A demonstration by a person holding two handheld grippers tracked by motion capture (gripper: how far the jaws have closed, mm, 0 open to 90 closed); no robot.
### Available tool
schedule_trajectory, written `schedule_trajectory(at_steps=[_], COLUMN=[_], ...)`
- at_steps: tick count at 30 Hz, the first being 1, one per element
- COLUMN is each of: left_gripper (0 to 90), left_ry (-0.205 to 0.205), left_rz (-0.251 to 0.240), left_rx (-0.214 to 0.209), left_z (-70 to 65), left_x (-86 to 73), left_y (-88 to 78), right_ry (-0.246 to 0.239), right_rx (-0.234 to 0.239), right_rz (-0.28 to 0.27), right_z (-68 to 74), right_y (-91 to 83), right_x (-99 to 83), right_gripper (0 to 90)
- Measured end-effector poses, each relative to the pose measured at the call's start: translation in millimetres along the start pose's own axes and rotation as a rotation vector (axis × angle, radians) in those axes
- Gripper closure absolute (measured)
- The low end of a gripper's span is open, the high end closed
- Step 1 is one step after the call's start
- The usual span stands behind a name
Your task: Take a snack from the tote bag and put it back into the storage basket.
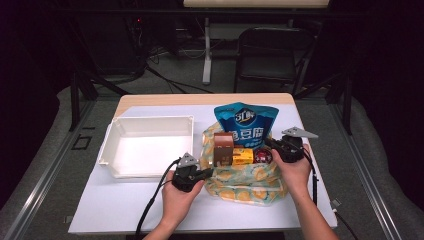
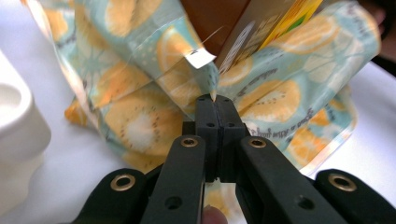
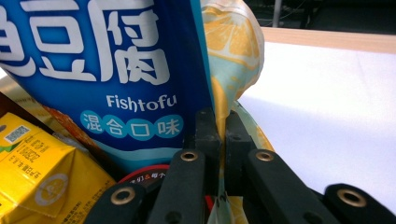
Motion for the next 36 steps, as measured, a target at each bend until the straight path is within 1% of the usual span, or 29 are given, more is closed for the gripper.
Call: schedule_trajectory(at_steps=[2,4,5,6,8,9,10,11,13,14,15,16,17,18,20,21,23,24,25,26,27,28,30,31,32,33,34,35,36], left_gripper=[90.0,90.0,90.0,90.0,90.0,90.0,90.0,90.0,90.0,90.0,90.0,90.0,90.0,90.0,90.0,90.0,87.4,85.7,84.8,83.5,82.2,82.2,75.9,75.9,73.4,71.5,69.6,67.7,66.5], left_ry=[-0.011,-0.032,-0.047,-0.049,-0.056,-0.056,-0.052,-0.055,-0.068,-0.067,-0.062,-0.062,-0.056,-0.050,-0.039,-0.032,-0.018,0.000,0.015,0.023,0.023,0.033,0.040,0.039,0.047,0.057,0.064,0.070,0.070], left_rz=[0.031,0.053,0.072,0.087,0.095,0.102,0.115,0.118,0.121,0.120,0.117,0.117,0.117,0.117,0.110,0.100,0.078,0.061,0.047,0.021,0.021,0.010,-0.014,-0.022,-0.038,-0.047,-0.054,-0.080,-0.080], left_rx=[0.007,0.009,0.017,0.015,0.014,0.016,0.015,0.023,0.020,0.027,0.034,0.034,0.035,0.038,0.037,0.035,0.030,0.030,0.026,0.010,0.010,0.003,-0.004,-0.010,-0.015,-0.020,-0.028,-0.037,-0.037], left_z=[3.6,7.0,8.9,9.5,9.6,9.8,10.3,10.7,11.1,10.4,9.3,9.3,8.6,8.2,7.6,6.9,4.2,2.8,1.1,-0.3,-0.3,-1.2,-2.6,-3.5,-4.5,-4.7,-4.6,-3.5,-3.5], left_x=[-4.6,-10.4,-15.4,-16.9,-18.4,-19.3,-20.0,-20.8,-20.2,-20.3,-20.5,-20.5,-20.7,-20.9,-21.3,-21.4,-20.8,-19.5,-17.1,-12.6,-12.6,-9.1,-4.9,-3.4,-1.0,0.6,1.9,3.8,3.8], left_y=[4.7,9.9,15.0,16.6,18.5,19.9,20.9,22.6,22.9,23.2,23.2,23.2,22.9,22.6,21.3,19.6,14.2,10.7,5.7,-0.9,-0.9,-5.9,-12.3,-15.1,-19.5,-23.1,-26.9,-34.4,-34.4], right_ry=[0.008,0.024,0.047,0.043,0.040,0.033,0.028,0.037,0.068,0.070,0.066,0.066,0.059,0.059,0.077,0.072,0.040,0.044,0.055,0.032,0.032,0.023,-0.005,-0.005,-0.014,-0.014,-0.025,-0.037,-0.036], right_rx=[0.005,0.008,0.010,0.011,0.019,0.013,-0.013,-0.016,-0.031,-0.037,-0.049,-0.049,-0.053,-0.044,-0.036,-0.044,-0.092,-0.099,-0.091,-0.061,-0.061,-0.051,-0.030,-0.030,-0.022,0.006,0.022,0.043,0.056], right_rz=[0.009,0.046,0.103,0.124,0.133,0.149,0.173,0.185,0.216,0.227,0.258,0.258,0.273,0.264,0.271,0.274,0.247,0.217,0.171,0.101,0.101,0.063,0.001,0.001,-0.014,-0.039,-0.043,-0.065,-0.082], right_z=[-2.2,-6.0,-9.8,-10.8,-11.4,-12.6,-14.1,-16.7,-23.9,-25.7,-30.2,-30.2,-30.9,-31.3,-34.2,-34.4,-33.3,-32.6,-31.4,-28.5,-28.5,-25.5,-18.2,-18.2,-16.7,-13.1,-10.8,-5.9,-3.5], right_y=[1.1,2.6,7.0,9.5,11.0,12.4,13.8,15.4,19.3,20.6,23.8,23.8,25.1,25.1,23.5,22.7,16.9,12.1,6.7,-5.2,-5.2,-10.5,-22.4,-22.4,-25.4,-28.3,-30.6,-34.0,-34.7], right_x=[-0.8,-3.4,-8.3,-11.2,-13.6,-15.3,-17.0,-19.3,-27.2,-30.6,-40.3,-40.3,-44.1,-48.3,-47.9,-47.4,-43.6,-40.0,-35.7,-25.7,-25.7,-20.6,-5.7,-5.7,-1.9,3.8,8.5,16.9,20.9], right_gripper=[88.6,88.8,90.0,90.0,90.0,90.0,90.0,90.0,90.0,90.0,90.0,90.0,90.0,90.0,90.0,90.0,81.1,74.0,70.1,63.9,63.9,61.8,54.7,54.7,53.5,51.8,50.8,49.3,48.3])
Point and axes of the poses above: each handheld gripper's, and its own axes: y roughly forward along the jaws, x roughly out of its top, z roughly to its left, the point moved 2 cm from there along y, roughly forward along the jaws, and after that the axes turned 5 degrees about -z, right-handed, at the moved point
